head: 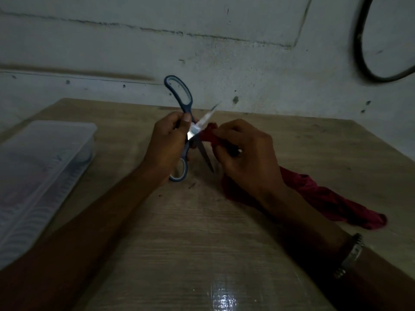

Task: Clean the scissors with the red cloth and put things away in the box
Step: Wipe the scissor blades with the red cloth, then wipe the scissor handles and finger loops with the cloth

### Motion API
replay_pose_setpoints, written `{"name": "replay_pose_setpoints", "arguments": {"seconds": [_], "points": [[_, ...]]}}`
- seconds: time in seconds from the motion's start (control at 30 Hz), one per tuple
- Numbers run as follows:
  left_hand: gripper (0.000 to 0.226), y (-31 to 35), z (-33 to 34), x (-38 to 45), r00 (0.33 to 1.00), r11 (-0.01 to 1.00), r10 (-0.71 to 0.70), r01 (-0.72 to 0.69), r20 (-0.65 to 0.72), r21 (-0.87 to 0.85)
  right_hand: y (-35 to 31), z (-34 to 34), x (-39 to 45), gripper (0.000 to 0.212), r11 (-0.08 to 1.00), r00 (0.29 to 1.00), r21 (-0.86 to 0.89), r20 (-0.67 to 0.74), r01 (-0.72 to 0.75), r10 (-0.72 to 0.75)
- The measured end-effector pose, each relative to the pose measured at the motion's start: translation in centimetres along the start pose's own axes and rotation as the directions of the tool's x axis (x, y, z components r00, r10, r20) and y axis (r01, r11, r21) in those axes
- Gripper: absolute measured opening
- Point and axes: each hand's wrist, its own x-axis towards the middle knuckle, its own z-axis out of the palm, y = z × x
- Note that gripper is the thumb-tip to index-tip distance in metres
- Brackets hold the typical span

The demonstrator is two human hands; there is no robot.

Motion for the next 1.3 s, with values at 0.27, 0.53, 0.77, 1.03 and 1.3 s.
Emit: {"name": "replay_pose_setpoints", "arguments": {"seconds": [0.27,0.53,0.77,1.03,1.3], "points": [[0.024,1.2,-1.9,0.9,0.993,0.988,-0.050,0.034,-0.104,-0.150,0.0,0.0,-0.7,0.033,0.993,0.908,-0.059,0.413,0.104,-0.071],[0.023,1.3,-3.4,1.6,0.978,0.991,-0.131,0.123,-0.163,-0.058,1.1,-0.8,-0.1,0.019,0.964,0.962,0.096,-0.096,-0.247,0.256],[0.023,2.2,-1.2,-0.9,0.891,0.986,-0.166,0.139,0.422,0.094,2.0,-1.9,0.4,0.014,0.892,0.796,0.306,-0.415,-0.333,0.439],[0.025,2.3,-1.2,-1.5,0.779,0.994,-0.083,0.025,0.621,0.102,2.2,-2.4,0.9,0.023,0.832,0.835,0.462,-0.288,-0.308,0.469],[0.037,1.3,-2.8,0.5,0.903,0.853,0.049,-0.260,0.427,0.452,1.4,-0.2,0.0,0.018,0.528,0.778,0.591,0.318,-0.610,0.542]]}}
